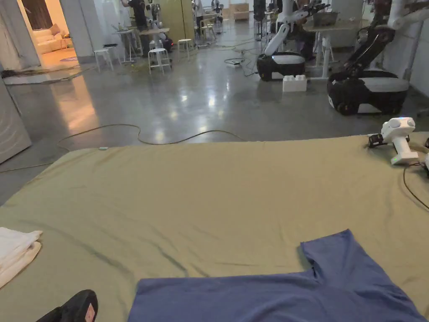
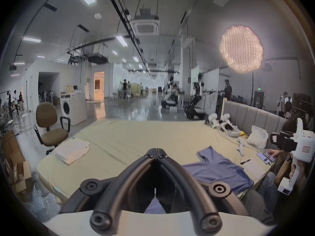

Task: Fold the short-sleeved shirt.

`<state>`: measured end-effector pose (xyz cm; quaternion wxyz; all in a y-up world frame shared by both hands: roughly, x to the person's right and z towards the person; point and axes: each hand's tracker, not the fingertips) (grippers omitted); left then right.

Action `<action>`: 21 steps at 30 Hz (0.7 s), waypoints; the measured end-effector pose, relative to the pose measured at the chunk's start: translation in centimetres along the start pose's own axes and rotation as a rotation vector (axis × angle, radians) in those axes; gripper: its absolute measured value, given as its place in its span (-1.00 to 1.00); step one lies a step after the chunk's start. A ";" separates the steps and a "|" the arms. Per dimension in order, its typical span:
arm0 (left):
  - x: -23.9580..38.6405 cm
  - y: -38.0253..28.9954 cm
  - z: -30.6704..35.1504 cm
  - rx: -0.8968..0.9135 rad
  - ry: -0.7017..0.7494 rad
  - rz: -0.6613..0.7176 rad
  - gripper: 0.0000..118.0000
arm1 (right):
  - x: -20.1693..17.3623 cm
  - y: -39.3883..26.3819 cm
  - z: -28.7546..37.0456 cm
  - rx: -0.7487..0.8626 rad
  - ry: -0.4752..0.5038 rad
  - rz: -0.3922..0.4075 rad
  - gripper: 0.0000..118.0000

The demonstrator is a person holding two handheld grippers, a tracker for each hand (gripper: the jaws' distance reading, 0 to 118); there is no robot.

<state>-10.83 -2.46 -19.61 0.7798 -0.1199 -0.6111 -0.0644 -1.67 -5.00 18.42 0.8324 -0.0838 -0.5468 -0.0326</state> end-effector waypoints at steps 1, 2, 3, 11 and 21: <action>-0.6 -0.5 -1.4 -0.019 0.002 0.005 -0.73 | 0.3 -0.5 -0.4 -0.025 0.009 -0.013 -1.00; -1.3 -0.9 -2.9 -0.047 -0.020 0.019 -0.51 | 0.6 -0.9 -0.8 -0.042 0.012 -0.020 -1.00; -2.1 -1.3 -4.6 -0.079 -0.055 0.057 -0.24 | 0.8 -1.3 -1.2 -0.068 0.012 -0.026 -1.00; -7.3 -7.0 -24.2 -0.396 -0.047 0.223 0.10 | 3.1 -4.5 -3.3 -0.240 -0.010 -0.085 -1.00; -11.1 -14.3 -38.1 -0.661 0.124 0.195 0.07 | 6.2 -7.2 -5.9 -0.402 -0.088 -0.187 -1.00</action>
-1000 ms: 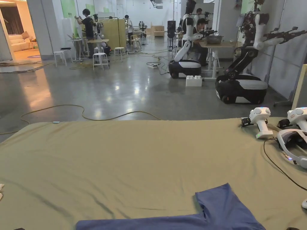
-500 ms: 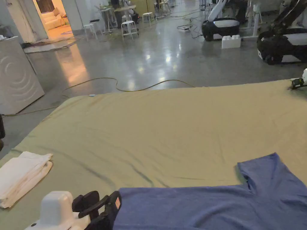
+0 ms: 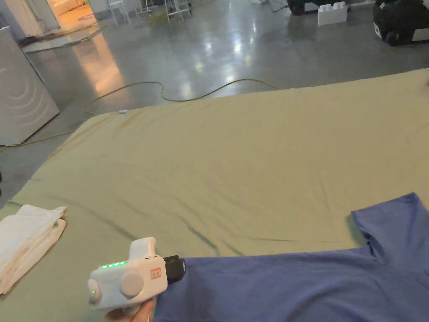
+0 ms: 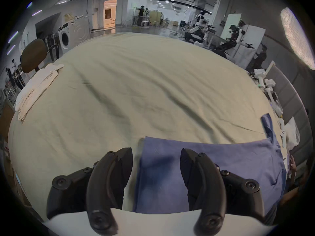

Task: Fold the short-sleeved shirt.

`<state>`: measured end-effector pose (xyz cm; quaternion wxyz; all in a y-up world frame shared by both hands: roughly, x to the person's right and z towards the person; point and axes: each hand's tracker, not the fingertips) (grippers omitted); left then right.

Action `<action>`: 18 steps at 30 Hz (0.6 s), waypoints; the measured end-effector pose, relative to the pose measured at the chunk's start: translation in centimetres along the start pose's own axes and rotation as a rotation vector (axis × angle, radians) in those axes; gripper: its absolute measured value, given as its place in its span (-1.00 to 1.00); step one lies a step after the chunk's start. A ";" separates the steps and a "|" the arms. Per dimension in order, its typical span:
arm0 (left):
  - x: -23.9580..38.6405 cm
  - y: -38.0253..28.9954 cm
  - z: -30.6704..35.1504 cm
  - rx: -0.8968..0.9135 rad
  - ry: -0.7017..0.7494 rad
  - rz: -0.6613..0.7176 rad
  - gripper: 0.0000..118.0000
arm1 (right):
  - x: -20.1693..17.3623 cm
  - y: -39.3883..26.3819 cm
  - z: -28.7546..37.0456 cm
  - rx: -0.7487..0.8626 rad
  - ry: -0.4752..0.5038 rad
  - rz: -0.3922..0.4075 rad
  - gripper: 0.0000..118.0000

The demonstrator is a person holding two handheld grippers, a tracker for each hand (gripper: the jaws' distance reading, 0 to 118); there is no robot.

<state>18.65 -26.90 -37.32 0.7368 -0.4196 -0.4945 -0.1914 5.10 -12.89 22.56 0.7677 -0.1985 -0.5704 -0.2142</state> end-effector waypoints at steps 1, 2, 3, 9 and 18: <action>0.1 0.1 -0.4 -0.008 0.001 -0.007 0.03 | -0.2 0.1 -0.3 -0.026 0.023 -0.021 -1.00; 0.2 0.1 -0.8 -0.022 -0.004 -0.011 -0.07 | -0.1 0.0 -0.6 -0.042 0.043 -0.025 -1.00; 0.5 0.0 -1.1 -0.051 -0.013 -0.028 -0.15 | 0.0 0.0 -0.9 -0.054 0.047 -0.013 -1.00; 3.1 -0.5 -1.8 -0.061 0.089 -0.213 -0.73 | -0.8 0.1 -3.3 -0.112 0.018 0.060 -1.00; 4.8 -0.5 -2.3 -0.136 0.137 -0.270 -0.76 | 3.1 6.5 -17.8 -0.328 0.111 0.099 0.35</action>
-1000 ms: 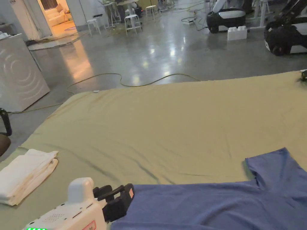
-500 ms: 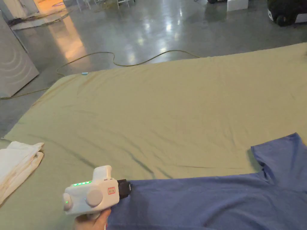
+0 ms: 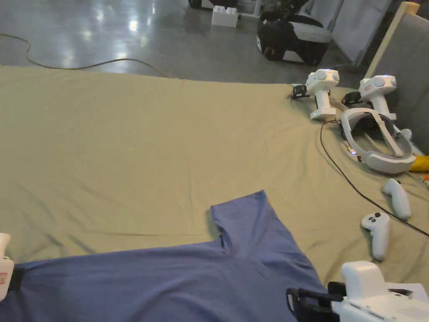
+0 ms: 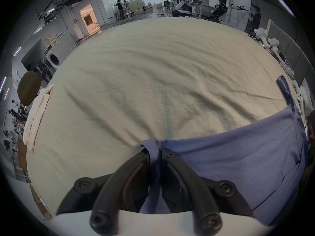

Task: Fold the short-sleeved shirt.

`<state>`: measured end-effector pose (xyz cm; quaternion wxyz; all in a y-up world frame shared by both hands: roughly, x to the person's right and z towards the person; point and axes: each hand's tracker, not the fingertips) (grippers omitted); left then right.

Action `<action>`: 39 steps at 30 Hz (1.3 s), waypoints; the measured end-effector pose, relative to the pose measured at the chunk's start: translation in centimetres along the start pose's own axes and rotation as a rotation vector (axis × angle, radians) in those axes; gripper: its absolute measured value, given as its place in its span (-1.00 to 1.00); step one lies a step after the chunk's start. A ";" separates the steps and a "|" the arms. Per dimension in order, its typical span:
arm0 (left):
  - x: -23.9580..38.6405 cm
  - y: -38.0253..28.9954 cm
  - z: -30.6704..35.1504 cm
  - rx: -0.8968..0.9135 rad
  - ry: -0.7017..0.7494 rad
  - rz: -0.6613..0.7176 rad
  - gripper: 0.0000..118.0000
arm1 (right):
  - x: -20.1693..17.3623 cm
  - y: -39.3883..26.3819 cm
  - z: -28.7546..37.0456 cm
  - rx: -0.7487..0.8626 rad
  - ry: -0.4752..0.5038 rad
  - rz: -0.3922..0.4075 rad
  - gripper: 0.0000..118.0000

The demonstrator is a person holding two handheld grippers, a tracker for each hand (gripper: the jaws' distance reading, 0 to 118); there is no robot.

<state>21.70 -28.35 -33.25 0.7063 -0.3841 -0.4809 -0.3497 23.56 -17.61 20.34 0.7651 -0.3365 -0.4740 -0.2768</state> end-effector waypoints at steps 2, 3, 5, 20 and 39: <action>0.2 -0.2 0.5 0.007 0.003 0.015 -0.76 | 1.9 2.3 -3.3 -0.017 -0.031 -0.035 0.35; 0.2 -0.3 0.6 0.009 0.003 0.020 -0.76 | 3.4 2.9 -5.1 -0.025 -0.054 -0.071 0.35; 0.2 -0.4 0.8 0.009 -0.007 0.018 -0.76 | 5.5 4.9 -8.3 -0.066 -0.066 -0.127 0.35; -1.6 -0.3 1.7 0.025 -0.083 0.091 -0.78 | 5.1 6.0 -16.0 -0.225 -0.168 -0.076 -0.95; -9.1 -23.0 19.0 0.253 -0.286 0.293 -0.79 | 1.4 -15.2 8.1 0.035 -0.088 -0.153 -0.95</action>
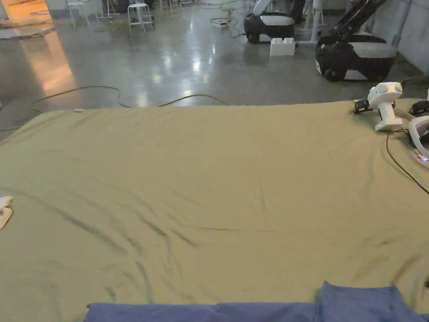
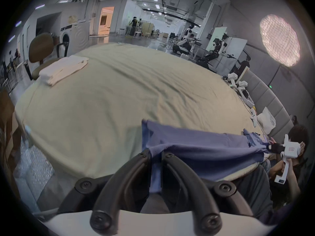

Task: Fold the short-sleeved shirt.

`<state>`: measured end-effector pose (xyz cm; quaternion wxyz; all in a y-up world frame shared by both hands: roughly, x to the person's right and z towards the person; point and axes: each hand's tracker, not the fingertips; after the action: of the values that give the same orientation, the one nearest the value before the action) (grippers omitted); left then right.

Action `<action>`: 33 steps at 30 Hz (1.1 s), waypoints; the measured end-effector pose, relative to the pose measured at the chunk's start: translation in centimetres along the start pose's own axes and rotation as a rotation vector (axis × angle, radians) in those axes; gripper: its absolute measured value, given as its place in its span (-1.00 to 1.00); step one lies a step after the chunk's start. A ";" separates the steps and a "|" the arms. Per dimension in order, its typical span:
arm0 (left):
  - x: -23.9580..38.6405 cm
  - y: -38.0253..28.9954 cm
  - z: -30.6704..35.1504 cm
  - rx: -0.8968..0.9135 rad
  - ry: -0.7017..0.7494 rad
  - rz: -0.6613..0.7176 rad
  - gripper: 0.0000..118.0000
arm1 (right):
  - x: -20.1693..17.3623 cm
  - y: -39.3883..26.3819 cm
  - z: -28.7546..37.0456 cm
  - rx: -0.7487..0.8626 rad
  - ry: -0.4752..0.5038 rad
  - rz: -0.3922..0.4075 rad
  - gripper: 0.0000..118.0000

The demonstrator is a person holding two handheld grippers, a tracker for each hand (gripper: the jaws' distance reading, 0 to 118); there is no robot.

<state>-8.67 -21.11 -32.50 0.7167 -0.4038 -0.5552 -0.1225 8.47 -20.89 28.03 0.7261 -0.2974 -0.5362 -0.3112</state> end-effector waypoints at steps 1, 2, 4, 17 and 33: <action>-0.2 -0.6 -0.1 -0.010 0.006 0.000 -0.79 | 0.0 -0.8 0.3 -0.007 -0.003 -0.017 -0.96; -0.5 -1.2 -0.3 -0.019 0.022 -0.001 -0.79 | 0.0 -1.7 0.6 -0.005 -0.004 -0.030 -0.95; -0.9 -1.7 -0.9 -0.037 0.028 -0.002 -0.79 | 0.2 -2.4 0.3 -0.021 -0.003 -0.036 -0.96; -1.4 -1.5 2.4 0.090 0.033 0.068 0.53 | 1.0 -0.4 1.4 0.075 -0.045 -0.084 0.18; 16.9 3.4 20.4 0.747 0.094 -0.410 0.14 | -10.5 3.2 18.0 0.676 0.168 0.160 -0.24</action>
<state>-14.77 0.30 -17.69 0.7992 0.0083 -0.5968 -0.0712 -2.20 -3.73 22.03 0.8471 -0.0549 -0.5223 -0.0816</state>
